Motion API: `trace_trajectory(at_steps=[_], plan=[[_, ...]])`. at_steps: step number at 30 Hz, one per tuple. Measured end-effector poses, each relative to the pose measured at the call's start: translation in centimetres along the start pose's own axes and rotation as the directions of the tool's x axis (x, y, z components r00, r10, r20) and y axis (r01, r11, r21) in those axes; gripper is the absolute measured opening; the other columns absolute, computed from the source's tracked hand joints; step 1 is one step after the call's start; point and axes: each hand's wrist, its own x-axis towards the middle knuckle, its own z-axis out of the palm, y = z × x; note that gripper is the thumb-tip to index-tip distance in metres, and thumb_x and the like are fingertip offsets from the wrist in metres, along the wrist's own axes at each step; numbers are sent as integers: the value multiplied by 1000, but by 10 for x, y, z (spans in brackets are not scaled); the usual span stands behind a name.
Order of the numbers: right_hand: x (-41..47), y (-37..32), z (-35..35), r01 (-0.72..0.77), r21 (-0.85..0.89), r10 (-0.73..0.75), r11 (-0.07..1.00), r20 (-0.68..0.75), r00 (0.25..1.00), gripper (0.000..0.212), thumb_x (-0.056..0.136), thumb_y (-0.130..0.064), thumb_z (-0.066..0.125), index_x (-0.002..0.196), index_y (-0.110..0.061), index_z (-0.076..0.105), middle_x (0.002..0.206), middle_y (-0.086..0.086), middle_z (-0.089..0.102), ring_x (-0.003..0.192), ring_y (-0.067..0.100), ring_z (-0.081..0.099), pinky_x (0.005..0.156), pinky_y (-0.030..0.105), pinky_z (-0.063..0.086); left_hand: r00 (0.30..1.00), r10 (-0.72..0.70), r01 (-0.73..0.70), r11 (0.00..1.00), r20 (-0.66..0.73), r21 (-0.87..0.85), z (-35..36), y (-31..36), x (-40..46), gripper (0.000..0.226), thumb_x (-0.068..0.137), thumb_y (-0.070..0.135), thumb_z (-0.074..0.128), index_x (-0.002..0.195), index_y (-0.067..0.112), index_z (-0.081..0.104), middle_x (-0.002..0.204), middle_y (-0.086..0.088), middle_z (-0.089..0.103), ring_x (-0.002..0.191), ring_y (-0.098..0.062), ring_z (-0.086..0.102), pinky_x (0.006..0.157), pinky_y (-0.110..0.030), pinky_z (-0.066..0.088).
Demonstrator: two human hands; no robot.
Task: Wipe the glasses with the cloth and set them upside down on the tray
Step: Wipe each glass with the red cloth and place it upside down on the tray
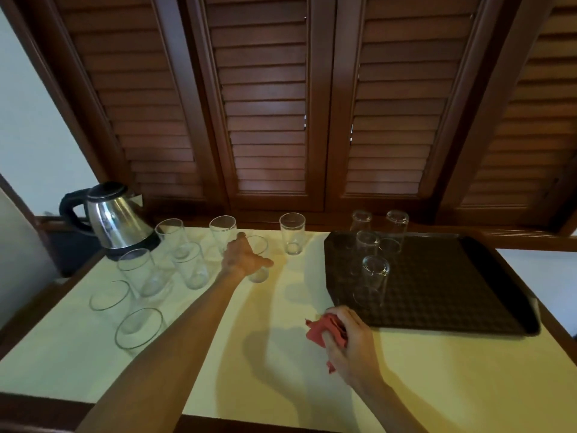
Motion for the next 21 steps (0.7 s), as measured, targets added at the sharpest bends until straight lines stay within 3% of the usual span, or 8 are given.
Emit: trace_trajectory(at_steps=[2,4,7,9,10,13,16,21], plan=[[0,-11,8,-116,104,119,988,-24,993,19,91,-23,63,99,-41,61,95,-15,66,75,19,69,61,44,61,1000,-16,14,993,-22,-117,5,-8,-1,90,71,34,97,141,5,48,137,-14,63,128,-31,60,99,-36,50],[4,-29,11,-260,354,298,898,-56,953,28,96,-4,59,97,-30,68,91,-1,71,73,32,71,56,46,60,998,-33,21,978,-56,-206,6,-13,-3,80,67,30,99,131,7,57,128,-9,68,121,-26,64,93,-32,51],[15,-57,7,-451,774,642,445,75,763,20,96,0,52,96,-11,68,82,9,71,75,28,68,56,34,53,994,-7,-26,952,-106,-305,-3,-15,-10,71,62,27,101,120,12,64,116,-3,70,111,-20,64,87,-28,47],[21,-73,-2,-480,856,708,191,218,672,14,98,-11,53,106,-9,65,92,11,71,86,26,63,69,34,49,988,38,-91,922,-147,-376,-16,-16,-17,67,60,26,102,114,15,64,112,1,69,110,-20,65,82,-23,46],[22,-82,-8,-488,862,702,137,264,662,16,98,-16,54,111,-10,63,98,13,70,91,28,63,72,38,49,984,66,-130,902,-167,-412,-25,-17,-22,65,60,24,102,113,16,64,111,3,69,108,-19,66,77,-18,46],[23,-105,-22,-494,857,644,143,299,705,20,97,-22,55,114,-14,61,108,16,67,96,38,62,74,46,52,970,129,-224,802,-206,-553,-55,-17,-49,63,59,20,102,111,19,67,107,5,73,99,-14,68,73,-12,46],[27,-129,-29,-410,892,596,189,228,770,25,96,-23,55,119,-13,61,109,16,68,94,38,63,72,45,52,958,200,-287,681,-207,-674,-84,-17,-86,64,54,18,104,106,29,69,101,6,75,92,-14,73,83,-28,57],[22,-175,-14,-213,883,451,419,2,893,28,96,-21,57,123,-13,61,95,10,70,79,26,60,60,35,45,960,281,-79,294,7,-952,-103,-16,-144,61,60,23,89,118,12,72,111,-12,79,96,-24,76,79,-35,58]])
